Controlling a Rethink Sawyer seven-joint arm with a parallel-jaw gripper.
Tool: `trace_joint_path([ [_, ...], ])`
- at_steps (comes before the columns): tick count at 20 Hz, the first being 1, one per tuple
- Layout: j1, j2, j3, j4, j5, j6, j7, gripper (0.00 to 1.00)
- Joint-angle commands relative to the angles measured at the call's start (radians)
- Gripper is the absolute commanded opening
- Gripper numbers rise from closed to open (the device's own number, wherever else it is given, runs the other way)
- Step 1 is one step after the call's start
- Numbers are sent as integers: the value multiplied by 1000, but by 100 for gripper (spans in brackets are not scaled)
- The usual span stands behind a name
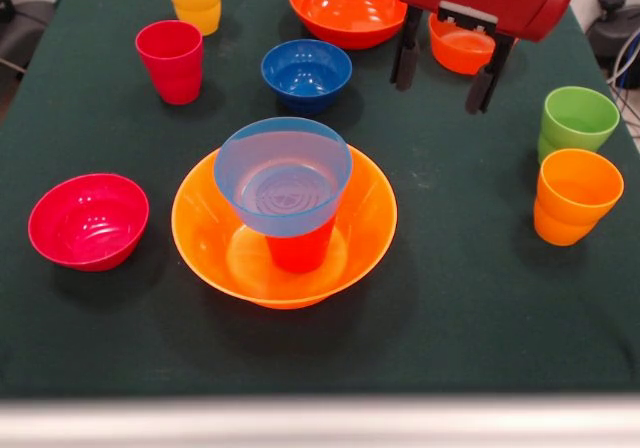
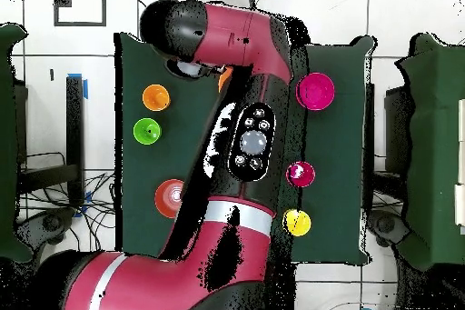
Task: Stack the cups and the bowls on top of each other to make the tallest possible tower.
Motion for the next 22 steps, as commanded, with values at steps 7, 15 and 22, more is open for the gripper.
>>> trace_joint_path([
  [7,-13,62,126,138,26,-79,145,100],
  [15,13,82,110,124,35,-82,174,100],
  [22,31,103,97,100,37,-78,201,100],
])
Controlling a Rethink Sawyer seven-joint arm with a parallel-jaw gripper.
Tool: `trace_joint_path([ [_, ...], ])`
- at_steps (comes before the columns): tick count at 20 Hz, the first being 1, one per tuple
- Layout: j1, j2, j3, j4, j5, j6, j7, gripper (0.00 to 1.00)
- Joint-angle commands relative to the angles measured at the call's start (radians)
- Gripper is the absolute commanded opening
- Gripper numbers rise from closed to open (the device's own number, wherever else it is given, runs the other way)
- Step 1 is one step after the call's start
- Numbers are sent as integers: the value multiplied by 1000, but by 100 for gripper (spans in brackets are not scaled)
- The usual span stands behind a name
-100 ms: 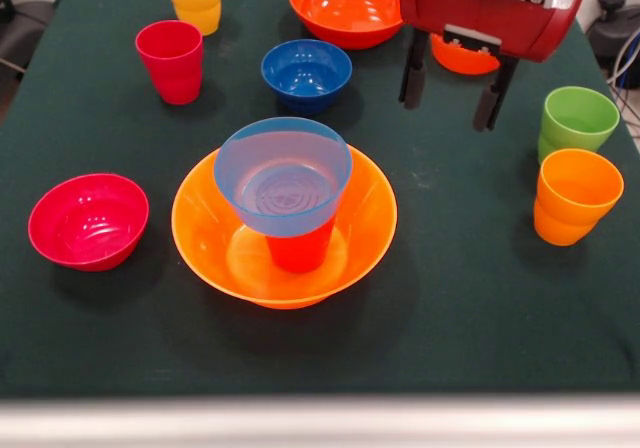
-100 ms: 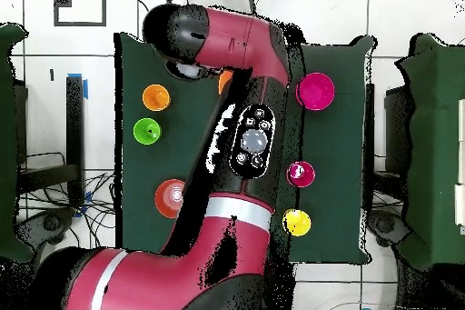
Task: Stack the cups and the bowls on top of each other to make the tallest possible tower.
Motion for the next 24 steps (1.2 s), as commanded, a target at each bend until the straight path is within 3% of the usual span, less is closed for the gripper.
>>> trace_joint_path([
  [1,30,81,88,79,5,-44,203,100],
  [24,103,130,38,-47,29,76,315,100],
])
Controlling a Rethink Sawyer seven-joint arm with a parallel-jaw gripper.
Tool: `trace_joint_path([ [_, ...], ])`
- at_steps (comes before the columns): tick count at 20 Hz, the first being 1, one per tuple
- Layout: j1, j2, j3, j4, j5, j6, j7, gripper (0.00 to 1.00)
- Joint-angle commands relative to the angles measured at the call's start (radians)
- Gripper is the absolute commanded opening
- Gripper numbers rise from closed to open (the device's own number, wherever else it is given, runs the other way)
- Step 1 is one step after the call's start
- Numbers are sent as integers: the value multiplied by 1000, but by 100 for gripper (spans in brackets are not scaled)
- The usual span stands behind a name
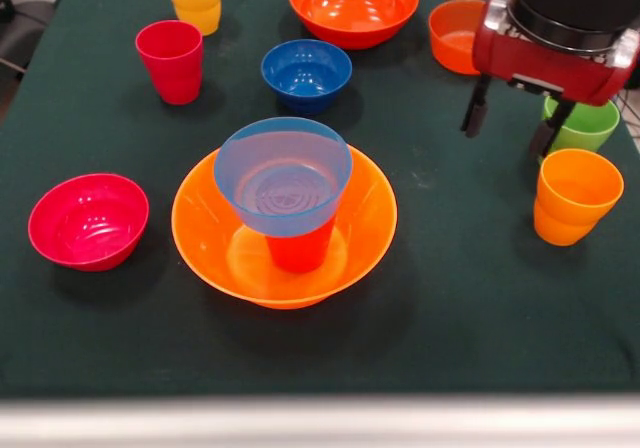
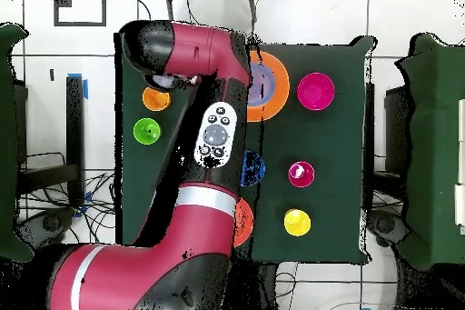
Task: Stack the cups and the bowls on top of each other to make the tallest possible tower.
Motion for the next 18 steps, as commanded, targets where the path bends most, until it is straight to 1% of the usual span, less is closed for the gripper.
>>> trace_joint_path([
  [1,24,57,52,-26,17,75,249,100],
  [5,21,75,59,-50,18,72,254,100],
  [7,20,74,60,-45,15,67,249,100],
  [9,17,75,36,-38,-8,57,242,100],
  [10,5,85,51,-28,2,44,240,100],
  [12,-3,98,57,-23,-7,10,215,100],
  [18,-9,95,57,-11,-8,8,199,100],
])
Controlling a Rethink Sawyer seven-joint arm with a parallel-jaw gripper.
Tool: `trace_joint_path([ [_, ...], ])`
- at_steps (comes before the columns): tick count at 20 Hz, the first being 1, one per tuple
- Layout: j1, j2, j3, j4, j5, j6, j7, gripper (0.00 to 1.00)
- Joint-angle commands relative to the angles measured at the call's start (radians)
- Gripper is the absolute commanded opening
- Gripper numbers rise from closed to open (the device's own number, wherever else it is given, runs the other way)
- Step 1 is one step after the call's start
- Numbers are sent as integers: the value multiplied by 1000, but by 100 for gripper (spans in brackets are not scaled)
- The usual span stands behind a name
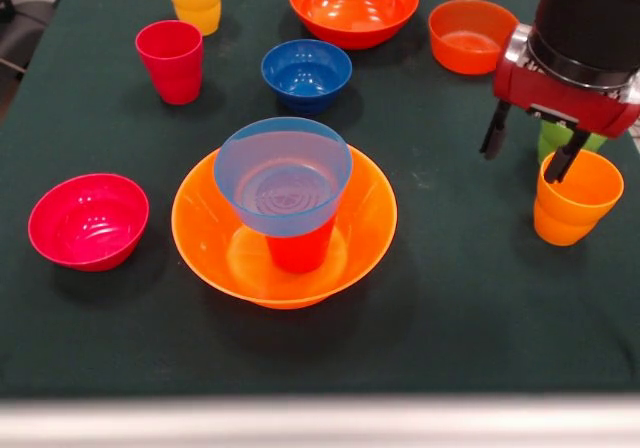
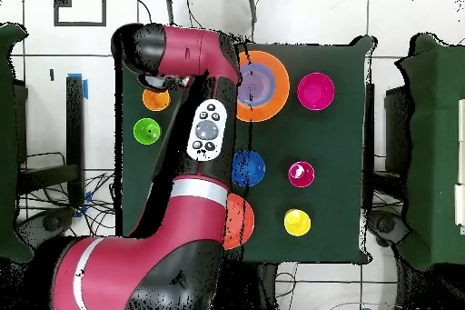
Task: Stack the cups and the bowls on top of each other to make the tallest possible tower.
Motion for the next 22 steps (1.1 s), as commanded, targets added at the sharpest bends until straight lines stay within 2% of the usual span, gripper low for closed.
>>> trace_joint_path([
  [1,-22,30,60,40,-25,10,114,100],
  [7,-15,38,55,32,-34,18,100,100],
  [14,-2,50,25,-51,-31,109,115,100],
  [22,21,23,51,-1,-13,87,124,100],
])
